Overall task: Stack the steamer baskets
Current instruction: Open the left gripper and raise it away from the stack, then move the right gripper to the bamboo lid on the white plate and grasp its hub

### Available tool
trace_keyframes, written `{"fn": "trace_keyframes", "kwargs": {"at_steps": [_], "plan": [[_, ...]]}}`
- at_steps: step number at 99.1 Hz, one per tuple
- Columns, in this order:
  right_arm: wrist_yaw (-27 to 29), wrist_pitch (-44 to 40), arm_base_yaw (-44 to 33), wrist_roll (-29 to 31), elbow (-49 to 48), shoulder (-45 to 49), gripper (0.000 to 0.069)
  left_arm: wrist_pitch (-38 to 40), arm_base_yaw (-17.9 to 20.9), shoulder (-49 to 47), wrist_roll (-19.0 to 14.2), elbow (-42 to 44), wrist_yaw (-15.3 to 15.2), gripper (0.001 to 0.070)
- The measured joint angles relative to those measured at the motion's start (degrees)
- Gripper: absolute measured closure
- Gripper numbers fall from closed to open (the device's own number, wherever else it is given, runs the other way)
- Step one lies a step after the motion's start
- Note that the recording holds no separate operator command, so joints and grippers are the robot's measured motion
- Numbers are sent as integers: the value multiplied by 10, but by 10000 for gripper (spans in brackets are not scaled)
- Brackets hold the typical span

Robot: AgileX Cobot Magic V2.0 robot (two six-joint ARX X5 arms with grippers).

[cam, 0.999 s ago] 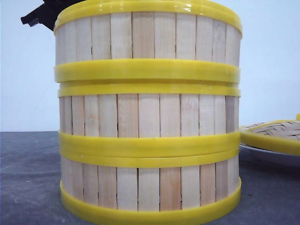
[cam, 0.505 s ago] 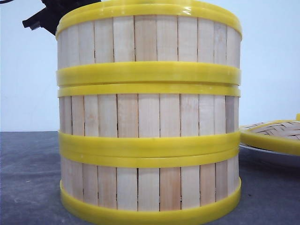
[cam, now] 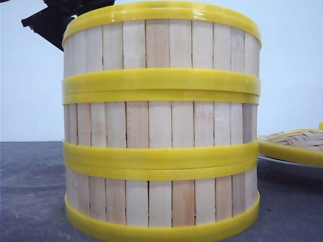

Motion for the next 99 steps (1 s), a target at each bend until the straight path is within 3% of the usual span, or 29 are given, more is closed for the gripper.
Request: {"fn": "trace_keyframes", "kwargs": {"at_steps": [31,58,84,99], "plan": [[15,-3,0,0,0,0,327,62,0,-51,2,0,-4,413],[74,-22,0,0,0,3,327,153,1,-209,12,2,-72,413],[75,-31,0,0,0,31,327,117,4,-332,34,-3,-102,413],[78,-32,-1,0,0,59,327,101,4,-410,40,-79,-102,413]]}}
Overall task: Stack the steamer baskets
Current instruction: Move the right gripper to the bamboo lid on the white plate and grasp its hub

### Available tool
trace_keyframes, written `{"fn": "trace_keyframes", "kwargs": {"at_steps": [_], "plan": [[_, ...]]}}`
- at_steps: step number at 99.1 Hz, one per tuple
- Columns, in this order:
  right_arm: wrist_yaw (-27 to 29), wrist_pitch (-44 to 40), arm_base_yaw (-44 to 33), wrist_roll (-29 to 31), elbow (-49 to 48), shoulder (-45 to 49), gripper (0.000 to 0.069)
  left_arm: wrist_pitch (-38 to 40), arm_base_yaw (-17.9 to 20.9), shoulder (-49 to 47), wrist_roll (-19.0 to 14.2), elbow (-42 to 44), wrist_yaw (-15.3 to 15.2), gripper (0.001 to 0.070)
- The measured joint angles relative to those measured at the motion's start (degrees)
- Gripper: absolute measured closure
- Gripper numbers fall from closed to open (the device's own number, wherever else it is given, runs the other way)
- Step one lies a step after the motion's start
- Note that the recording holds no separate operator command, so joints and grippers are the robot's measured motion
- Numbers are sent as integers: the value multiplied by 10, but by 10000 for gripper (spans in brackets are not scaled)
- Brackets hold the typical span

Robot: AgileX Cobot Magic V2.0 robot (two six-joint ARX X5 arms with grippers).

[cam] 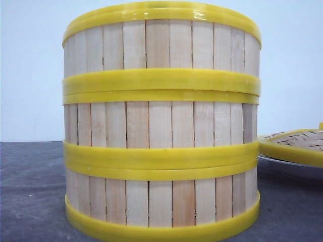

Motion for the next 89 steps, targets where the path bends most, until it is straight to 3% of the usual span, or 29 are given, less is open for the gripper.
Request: {"fn": "trace_keyframes", "kwargs": {"at_steps": [22,38,89], "plan": [[12,1,-35,0,0,53,327,-1,0,-131,-7,-151,4,413],[5,1,-94,0,0,117,327,-19,0,-180,-10,-181,10,413],[-174,-32,-312,0,0,338,327,-50,0,-191,-10,-181,14,413]]}}
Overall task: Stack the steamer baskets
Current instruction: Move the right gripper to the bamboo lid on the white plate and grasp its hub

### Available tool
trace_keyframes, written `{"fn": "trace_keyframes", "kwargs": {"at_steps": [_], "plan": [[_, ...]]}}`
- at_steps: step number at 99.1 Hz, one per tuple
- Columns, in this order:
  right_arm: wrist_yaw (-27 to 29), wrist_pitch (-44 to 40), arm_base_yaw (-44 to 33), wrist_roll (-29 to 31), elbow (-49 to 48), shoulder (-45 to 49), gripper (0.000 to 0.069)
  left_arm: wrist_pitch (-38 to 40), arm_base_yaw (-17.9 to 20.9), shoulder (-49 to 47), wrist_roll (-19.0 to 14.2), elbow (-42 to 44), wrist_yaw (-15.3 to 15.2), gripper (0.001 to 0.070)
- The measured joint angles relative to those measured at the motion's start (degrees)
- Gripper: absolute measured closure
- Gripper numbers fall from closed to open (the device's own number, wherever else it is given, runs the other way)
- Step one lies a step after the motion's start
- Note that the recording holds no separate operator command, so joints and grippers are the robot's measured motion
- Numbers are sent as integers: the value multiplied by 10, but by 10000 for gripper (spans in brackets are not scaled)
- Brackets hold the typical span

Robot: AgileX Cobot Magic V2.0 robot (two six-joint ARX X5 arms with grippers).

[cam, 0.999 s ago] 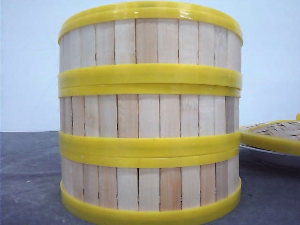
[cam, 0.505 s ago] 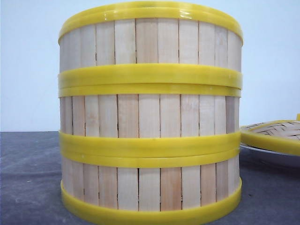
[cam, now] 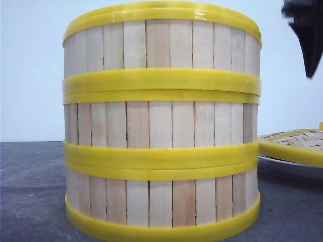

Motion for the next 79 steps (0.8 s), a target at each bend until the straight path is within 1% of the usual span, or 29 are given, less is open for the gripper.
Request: {"fn": "trace_keyframes", "kwargs": {"at_steps": [21,36,57,69,79], "plan": [[-11,13,-23,-3,0,56,328,-3,0,0,0,0,0,413],[-11,22,-27,-4,0,79,360,-4,0,0,0,0,0,413],[-11,26,-33,-9,0,100,374,-4,0,0,0,0,0,413],[-11,36,-33,-10,0,110,432,-4,0,0,0,0,0,413],[-11,43,-33,-10,0,110,448,-4,0,0,0,0,0,413]]}}
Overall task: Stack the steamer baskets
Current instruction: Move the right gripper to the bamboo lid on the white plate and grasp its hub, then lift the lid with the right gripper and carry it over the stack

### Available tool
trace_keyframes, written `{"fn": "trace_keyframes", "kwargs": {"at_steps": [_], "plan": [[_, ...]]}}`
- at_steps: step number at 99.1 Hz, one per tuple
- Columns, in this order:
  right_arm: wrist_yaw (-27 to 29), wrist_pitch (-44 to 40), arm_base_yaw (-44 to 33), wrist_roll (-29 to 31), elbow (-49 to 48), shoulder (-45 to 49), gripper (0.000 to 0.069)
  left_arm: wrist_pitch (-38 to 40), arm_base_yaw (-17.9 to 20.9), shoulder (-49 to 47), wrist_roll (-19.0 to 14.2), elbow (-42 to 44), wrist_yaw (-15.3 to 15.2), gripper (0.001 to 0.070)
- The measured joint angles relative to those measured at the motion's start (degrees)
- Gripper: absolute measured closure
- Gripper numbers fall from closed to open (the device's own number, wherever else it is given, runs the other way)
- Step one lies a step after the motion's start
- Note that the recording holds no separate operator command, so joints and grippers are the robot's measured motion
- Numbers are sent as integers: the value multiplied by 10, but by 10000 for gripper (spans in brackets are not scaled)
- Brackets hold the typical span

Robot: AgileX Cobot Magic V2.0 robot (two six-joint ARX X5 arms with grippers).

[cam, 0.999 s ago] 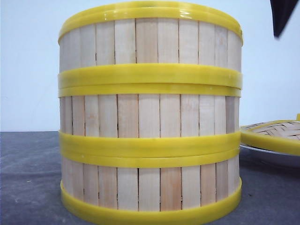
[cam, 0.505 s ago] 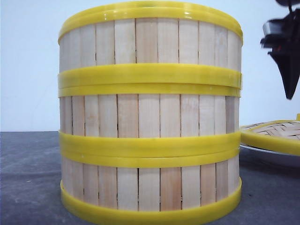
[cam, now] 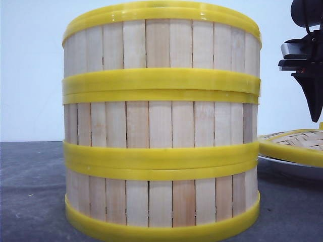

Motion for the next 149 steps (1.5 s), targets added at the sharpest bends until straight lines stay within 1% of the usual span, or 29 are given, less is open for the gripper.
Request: {"fn": "trace_keyframes", "kwargs": {"at_steps": [30,34,49,56,72,89,102,116,140,149], "plan": [[-4,0,0,0,2,31,457,-1,0,0,0,0,0,413],[-5,1,0,0,2,31,477,-1,0,0,0,0,0,413],[-5,7,0,-1,2,31,585,-1,0,0,0,0,0,413],[-7,6,0,-2,3,31,613,-1,0,0,0,0,0,413],[-6,4,0,-8,3,31,633,-1,0,0,0,0,0,413],[-6,0,0,-17,4,27,634,-1,0,0,0,0,0,413],[-4,-25,0,-25,7,8,634,-2,0,0,0,0,0,413],[-3,-65,0,-36,58,-20,634,-1,0,0,0,0,0,413],[-5,-148,6,-48,192,-69,634,-2,0,0,0,0,0,413],[-27,-186,24,-49,252,-72,635,-3,0,0,0,0,0,413]]}}
